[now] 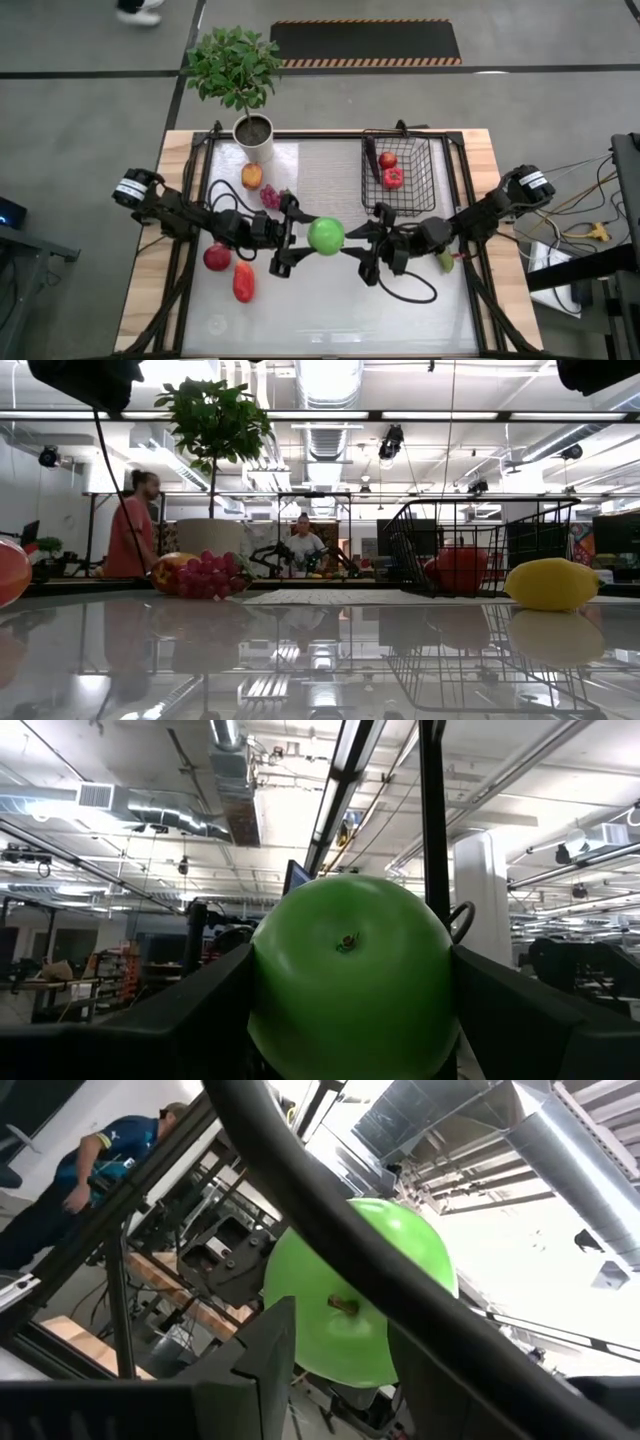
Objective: Build produce basket
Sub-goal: Put the green apple into the wire basket
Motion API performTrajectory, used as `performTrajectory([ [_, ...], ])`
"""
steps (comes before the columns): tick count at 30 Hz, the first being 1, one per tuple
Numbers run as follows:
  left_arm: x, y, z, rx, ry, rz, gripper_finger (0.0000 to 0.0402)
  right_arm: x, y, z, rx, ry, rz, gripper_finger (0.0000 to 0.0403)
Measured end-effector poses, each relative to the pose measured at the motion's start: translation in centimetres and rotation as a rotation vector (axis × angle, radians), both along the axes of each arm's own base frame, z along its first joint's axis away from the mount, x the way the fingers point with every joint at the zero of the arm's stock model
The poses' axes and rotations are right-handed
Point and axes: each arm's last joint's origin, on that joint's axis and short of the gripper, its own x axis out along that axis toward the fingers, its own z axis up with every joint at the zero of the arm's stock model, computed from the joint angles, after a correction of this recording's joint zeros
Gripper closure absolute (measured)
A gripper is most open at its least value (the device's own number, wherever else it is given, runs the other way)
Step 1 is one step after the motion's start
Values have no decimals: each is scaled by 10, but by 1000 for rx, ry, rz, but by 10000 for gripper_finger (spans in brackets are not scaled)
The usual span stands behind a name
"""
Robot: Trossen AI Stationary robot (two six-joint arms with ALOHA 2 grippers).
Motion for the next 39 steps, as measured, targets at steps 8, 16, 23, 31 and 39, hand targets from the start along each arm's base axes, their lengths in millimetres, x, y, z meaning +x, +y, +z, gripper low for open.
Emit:
performTrajectory([
  [8,1,3,0,0,1,9,116,1,-1,0,-3,0,-5,255],
  [16,1,4,0,2,9,12,116,2,-5,0,-11,-5,2,255],
  [23,2,4,0,3,10,13,116,4,-5,2,-10,-4,3,255],
  [31,2,4,-1,4,13,10,116,10,-3,7,-19,24,2,291],
  [39,1,4,-2,4,18,4,116,10,-2,5,-19,40,9,368],
])
